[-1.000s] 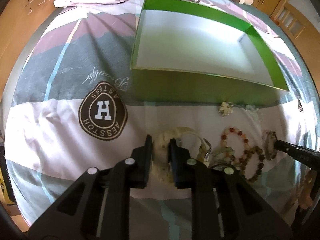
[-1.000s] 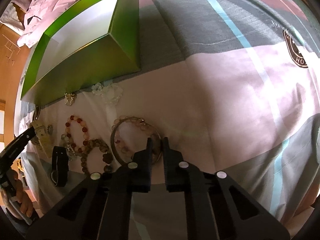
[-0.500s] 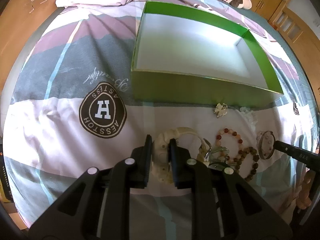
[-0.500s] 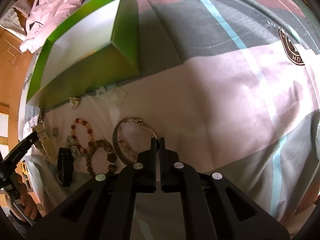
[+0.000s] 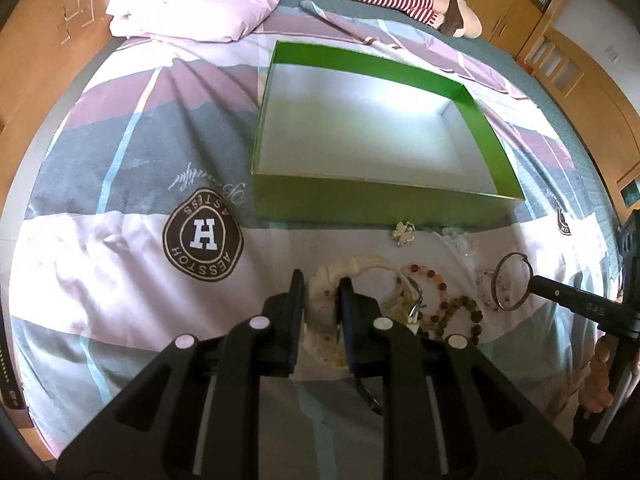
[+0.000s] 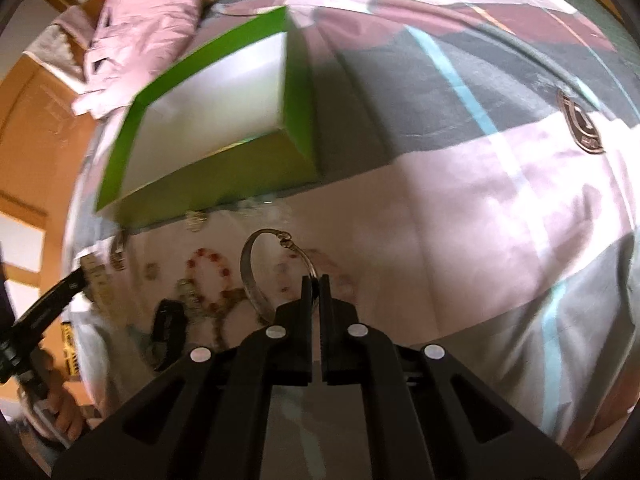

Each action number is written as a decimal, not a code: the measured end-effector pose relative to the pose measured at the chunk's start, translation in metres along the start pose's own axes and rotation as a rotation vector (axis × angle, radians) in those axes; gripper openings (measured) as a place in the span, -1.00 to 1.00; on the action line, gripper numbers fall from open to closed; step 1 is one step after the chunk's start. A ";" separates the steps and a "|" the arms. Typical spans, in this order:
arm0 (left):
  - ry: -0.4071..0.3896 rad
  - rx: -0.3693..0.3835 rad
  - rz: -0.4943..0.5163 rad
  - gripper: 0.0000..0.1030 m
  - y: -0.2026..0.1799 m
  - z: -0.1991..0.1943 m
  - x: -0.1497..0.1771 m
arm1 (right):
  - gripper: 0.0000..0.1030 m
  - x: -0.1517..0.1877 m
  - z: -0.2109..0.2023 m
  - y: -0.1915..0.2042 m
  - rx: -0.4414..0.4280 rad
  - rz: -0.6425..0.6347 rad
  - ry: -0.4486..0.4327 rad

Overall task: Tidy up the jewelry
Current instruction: 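Carry the cream watch and silver bangle with both tools into the green box, then open both tools to release the watch and bangle inside the box, then grasp the black-strap watch with the left tool while the right tool grasps the dark bead bracelet, then carry the black watch and dark bead bracelet with both tools into the box, then open both tools to drop the black watch and bead bracelet in the box, then grasp the small silver ring with the left tool while the right tool approaches the pink bracelet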

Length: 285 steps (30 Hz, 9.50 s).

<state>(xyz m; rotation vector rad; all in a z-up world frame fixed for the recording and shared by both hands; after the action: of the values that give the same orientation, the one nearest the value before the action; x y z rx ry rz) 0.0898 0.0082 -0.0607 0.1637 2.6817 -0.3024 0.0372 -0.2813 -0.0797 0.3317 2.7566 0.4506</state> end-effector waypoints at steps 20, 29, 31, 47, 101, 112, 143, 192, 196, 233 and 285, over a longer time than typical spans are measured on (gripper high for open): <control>-0.064 0.043 0.004 -0.67 -0.015 -0.022 -0.020 | -0.94 -0.010 -0.023 0.037 -0.044 -0.086 -0.065; -0.110 0.068 0.020 -0.67 -0.036 -0.027 -0.055 | -0.94 -0.058 -0.024 0.049 -0.025 -0.077 -0.103; -0.123 0.042 0.044 -0.67 -0.040 -0.026 -0.068 | -0.94 -0.076 -0.022 0.054 -0.003 -0.086 -0.110; 0.022 -0.147 0.028 -0.66 -0.009 0.102 -0.123 | -0.94 -0.142 0.081 0.062 0.057 -0.110 0.013; 0.073 -0.004 0.124 0.42 -0.043 0.017 0.028 | -0.11 0.018 0.060 0.066 -0.092 -0.221 0.243; 0.183 -0.058 0.105 0.24 -0.033 0.055 0.038 | -0.32 0.016 0.078 0.067 0.045 -0.224 0.256; 0.156 -0.127 0.211 -0.96 -0.055 0.058 0.041 | -0.79 0.036 0.068 0.083 0.101 -0.251 0.169; -0.176 -0.115 0.116 -0.96 -0.050 -0.020 -0.098 | -0.79 -0.087 -0.040 0.116 -0.045 -0.265 -0.208; -0.156 -0.130 0.086 -0.96 -0.041 -0.001 -0.108 | -0.79 -0.104 -0.024 0.107 -0.010 -0.254 -0.216; -0.047 -0.168 0.054 0.15 -0.013 0.059 -0.105 | -0.47 -0.113 0.069 0.068 0.112 -0.205 -0.009; 0.122 -0.024 -0.004 0.35 -0.004 0.055 -0.012 | -0.53 -0.007 0.060 0.001 0.115 -0.051 0.144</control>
<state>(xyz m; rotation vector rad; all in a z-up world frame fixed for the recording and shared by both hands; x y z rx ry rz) 0.1225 -0.0092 -0.1031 0.1743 2.8053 -0.2687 0.0651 -0.2661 -0.1311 0.2654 2.9312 0.3155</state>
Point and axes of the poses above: each gripper's, at about its wrist camera, not at the fingertips, and z roughly the way its jaws point, y to its left, x to its underside, the point moved 2 cm from there along z, roughly the way its jaws point, and after that the axes turned 1 degree about -z, right-handed, at the moved point
